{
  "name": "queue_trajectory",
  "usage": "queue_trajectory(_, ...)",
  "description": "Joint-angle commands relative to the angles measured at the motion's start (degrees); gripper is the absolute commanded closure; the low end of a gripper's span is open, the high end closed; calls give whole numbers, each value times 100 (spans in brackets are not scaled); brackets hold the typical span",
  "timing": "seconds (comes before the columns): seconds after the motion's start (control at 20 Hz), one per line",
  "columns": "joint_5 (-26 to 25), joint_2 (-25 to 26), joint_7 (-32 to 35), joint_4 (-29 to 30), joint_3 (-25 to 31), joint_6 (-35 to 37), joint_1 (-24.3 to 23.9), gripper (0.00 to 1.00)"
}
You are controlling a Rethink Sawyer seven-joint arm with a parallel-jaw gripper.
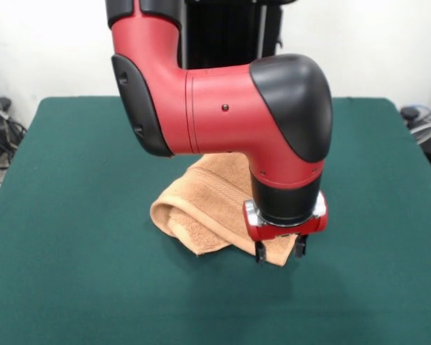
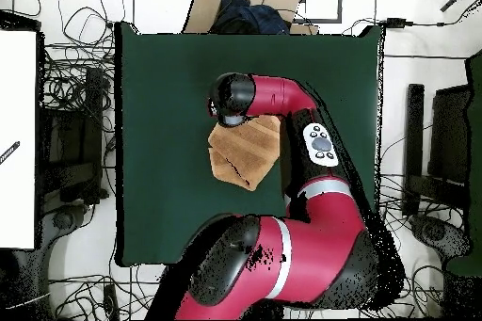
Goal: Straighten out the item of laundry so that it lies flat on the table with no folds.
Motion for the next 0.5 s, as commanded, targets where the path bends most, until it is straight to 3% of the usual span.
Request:
queue_trajectory(0.05, -124, -105, -421, 700, 343, -5, -192, 0)
queue_trajectory(0.5, -119, -142, -405, 920, 431, -159, -332, 0)
